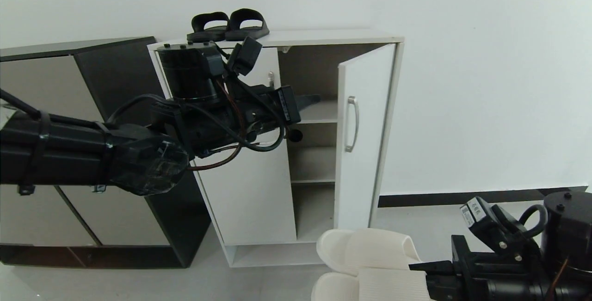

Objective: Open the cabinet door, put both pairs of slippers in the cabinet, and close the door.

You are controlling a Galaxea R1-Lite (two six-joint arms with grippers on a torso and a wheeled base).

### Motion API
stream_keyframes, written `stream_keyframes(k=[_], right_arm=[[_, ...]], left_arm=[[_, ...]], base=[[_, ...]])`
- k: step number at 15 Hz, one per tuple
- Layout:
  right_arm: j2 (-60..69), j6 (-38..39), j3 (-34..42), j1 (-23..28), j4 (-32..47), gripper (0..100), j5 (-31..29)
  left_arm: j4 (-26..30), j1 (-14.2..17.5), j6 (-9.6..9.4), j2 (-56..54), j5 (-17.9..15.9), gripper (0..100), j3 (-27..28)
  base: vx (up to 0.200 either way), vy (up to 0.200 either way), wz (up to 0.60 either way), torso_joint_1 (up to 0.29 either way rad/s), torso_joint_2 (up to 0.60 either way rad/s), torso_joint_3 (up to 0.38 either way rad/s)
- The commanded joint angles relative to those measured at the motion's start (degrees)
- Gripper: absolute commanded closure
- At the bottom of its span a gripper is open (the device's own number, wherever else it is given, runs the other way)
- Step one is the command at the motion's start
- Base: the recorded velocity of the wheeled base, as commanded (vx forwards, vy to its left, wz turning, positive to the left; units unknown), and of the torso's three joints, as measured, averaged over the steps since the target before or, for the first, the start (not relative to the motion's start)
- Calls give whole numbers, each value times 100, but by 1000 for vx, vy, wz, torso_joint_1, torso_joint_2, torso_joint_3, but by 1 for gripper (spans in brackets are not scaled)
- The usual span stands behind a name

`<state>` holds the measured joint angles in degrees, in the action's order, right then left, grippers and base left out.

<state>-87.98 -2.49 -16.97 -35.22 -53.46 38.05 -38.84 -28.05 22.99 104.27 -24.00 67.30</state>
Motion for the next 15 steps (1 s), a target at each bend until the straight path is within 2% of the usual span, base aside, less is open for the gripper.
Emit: stream_keyframes(k=[1,4,5,7,9,11,12,13,14,15], right_arm=[[-17,3,-17,-38,2,100,1],[-35,134,-184,-249,11,100,-113],[-211,539,-553,-671,46,100,-579],[-677,1286,-1160,-1576,116,100,-1950],[-1362,1400,-1766,-2165,107,100,-3154],[-2092,1488,-2601,-2288,134,100,-4068],[-2434,1514,-3128,-2253,265,100,-4525],[-2681,1523,-3664,-2094,643,100,-4947],[-2839,1523,-4139,-1954,1162,100,-5202],[-2997,1532,-4649,-1752,1645,100,-5316]], left_arm=[[-317,63,4,-29,18,100,-332],[-598,72,4,-460,36,100,-842],[-590,133,4,-855,36,100,-1141],[-405,283,4,-1655,142,100,-1510],[289,546,-5,-2481,405,100,-1650],[1159,871,-58,-3281,458,100,-1694],[1713,977,-295,-3721,493,100,-1844],[2381,1065,-717,-4134,695,100,-2019],[2856,1170,-1130,-4362,1020,100,-2213],[2970,1223,-1368,-4503,1363,100,-2512]], base=[[0,0,0,0,0,0],[0,0,0,0,0,0],[0,0,0,0,0,0],[0,0,0,0,0,0],[0,0,0,0,0,0],[0,0,0,0,0,0],[0,0,0,0,0,0],[0,0,0,0,0,0],[0,0,0,0,0,0],[0,0,0,0,0,0]])
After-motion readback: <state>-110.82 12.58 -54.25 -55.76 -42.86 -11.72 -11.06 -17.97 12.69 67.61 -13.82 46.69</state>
